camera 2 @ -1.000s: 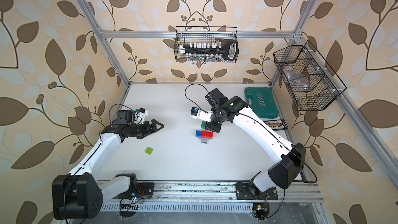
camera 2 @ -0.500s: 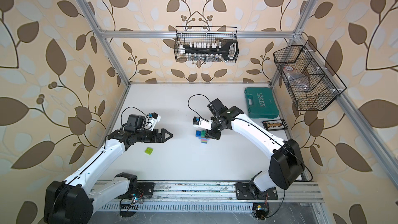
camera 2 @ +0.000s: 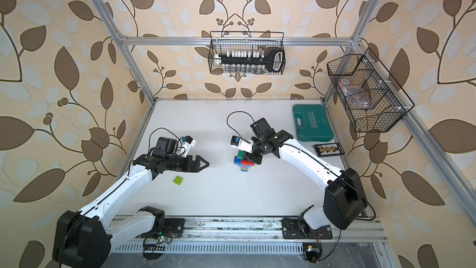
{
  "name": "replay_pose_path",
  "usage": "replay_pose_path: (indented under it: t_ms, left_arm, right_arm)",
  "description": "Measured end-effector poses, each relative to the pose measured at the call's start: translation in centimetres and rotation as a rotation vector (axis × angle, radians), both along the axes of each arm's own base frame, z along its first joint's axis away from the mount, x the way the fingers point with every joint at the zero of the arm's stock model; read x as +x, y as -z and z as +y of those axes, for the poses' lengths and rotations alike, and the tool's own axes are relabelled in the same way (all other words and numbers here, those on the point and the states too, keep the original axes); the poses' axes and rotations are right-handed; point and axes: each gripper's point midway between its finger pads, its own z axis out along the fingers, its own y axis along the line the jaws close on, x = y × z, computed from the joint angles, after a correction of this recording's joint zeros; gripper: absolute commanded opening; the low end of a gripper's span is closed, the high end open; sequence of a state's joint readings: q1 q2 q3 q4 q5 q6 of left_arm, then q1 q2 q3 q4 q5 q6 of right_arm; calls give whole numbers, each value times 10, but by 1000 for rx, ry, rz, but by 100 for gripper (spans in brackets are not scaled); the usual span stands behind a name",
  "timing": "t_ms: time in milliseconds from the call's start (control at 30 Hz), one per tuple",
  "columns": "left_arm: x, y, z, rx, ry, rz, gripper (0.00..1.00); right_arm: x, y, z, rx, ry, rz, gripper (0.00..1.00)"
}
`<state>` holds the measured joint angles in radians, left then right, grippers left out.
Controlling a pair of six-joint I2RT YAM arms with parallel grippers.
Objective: Assemble a spoon with lego
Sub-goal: Assemble the lego brick with the lego brick.
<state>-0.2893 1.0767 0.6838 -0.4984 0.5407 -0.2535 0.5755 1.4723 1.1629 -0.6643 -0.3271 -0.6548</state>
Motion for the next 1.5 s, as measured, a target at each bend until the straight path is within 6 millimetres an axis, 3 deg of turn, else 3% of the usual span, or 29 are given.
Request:
replay_pose_path:
  t_ms: [867,1500]
  left_arm:
    - [-1,4,-1,20,15,-2,99]
    - [-2,5,-3,21,22,4,99]
  right_arm:
    - [1,26,2,-22,-4,44,0]
    - [0,34,1,-35,-10,57,0]
